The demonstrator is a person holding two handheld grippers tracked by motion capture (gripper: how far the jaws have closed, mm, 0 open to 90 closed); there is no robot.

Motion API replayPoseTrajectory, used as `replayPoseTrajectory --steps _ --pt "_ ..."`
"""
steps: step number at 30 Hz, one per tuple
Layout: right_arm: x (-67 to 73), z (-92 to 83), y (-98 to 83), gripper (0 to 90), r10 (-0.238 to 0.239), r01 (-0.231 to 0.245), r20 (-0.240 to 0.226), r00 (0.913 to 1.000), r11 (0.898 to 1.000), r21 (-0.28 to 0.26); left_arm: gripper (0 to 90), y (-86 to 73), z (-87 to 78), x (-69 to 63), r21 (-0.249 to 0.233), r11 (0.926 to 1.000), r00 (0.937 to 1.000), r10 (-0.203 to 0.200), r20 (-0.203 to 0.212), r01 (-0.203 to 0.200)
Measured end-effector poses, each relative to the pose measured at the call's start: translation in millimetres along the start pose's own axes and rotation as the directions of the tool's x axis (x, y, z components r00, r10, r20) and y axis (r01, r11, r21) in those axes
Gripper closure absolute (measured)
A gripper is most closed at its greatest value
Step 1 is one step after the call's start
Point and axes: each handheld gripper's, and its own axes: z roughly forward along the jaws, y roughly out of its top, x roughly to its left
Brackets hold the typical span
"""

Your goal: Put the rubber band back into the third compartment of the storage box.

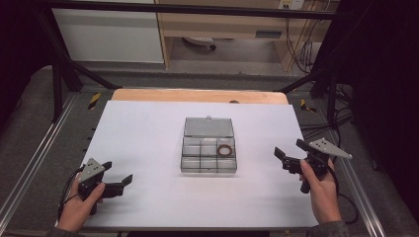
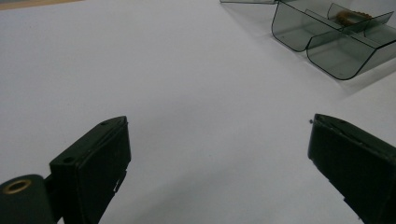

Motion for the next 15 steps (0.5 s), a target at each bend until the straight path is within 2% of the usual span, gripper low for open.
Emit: replayPoseTrajectory --steps 15 --pt "8.4 -1.8 -27.4 5.3 -0.024 0.024 0.002 0.9997 0.999 0.029 5.7 0.4 -1.0 0.1 -0.004 1.0 1.0 0.0 0.002 0.0"
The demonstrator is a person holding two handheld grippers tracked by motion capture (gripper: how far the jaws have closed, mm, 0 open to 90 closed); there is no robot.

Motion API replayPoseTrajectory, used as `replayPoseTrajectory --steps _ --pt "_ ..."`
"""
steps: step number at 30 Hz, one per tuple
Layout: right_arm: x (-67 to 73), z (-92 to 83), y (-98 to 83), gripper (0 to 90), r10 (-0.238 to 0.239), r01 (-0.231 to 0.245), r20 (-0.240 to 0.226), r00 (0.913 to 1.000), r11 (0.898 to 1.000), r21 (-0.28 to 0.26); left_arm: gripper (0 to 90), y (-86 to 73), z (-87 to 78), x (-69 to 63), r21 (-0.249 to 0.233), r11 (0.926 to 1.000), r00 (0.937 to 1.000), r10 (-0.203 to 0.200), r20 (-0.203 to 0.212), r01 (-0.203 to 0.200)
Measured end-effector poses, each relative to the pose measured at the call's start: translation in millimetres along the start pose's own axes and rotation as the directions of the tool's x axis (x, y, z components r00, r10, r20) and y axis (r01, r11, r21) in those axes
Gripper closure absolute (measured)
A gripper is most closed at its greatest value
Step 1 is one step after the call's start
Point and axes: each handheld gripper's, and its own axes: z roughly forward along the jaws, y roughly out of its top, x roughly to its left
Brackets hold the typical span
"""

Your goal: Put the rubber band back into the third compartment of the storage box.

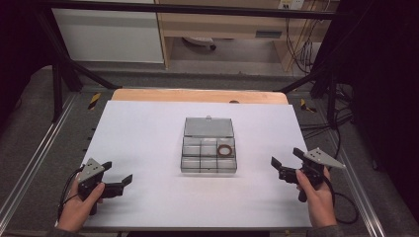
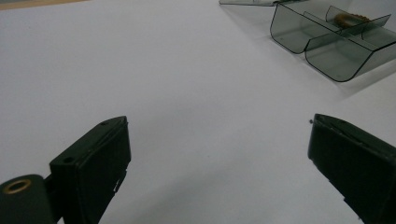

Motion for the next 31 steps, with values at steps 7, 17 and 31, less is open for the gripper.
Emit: replayPoseTrajectory --steps 7,17,31 --pt "6.3 5.3 -12.6 4.8 -0.027 0.027 -0.002 0.9996 0.999 0.032 5.7 0.4 -0.9 -0.9 -0.002 1.0 1.0 -0.003 0.004 0.003" --pt "15.8 15.5 -26.7 4.6 -0.051 0.054 -0.034 0.9981 0.994 0.097 5.8 0.8 -3.3 -1.3 -0.01 0.9999 1.0 -0.006 0.003 0.006" --pt "32.9 54.7 -39.7 4.3 -0.116 0.13 -0.078 0.9902 0.968 0.215 5.9 1.6 -6.1 -4.4 -0.019 0.9998 1.0 -0.002 0.001 0.002"
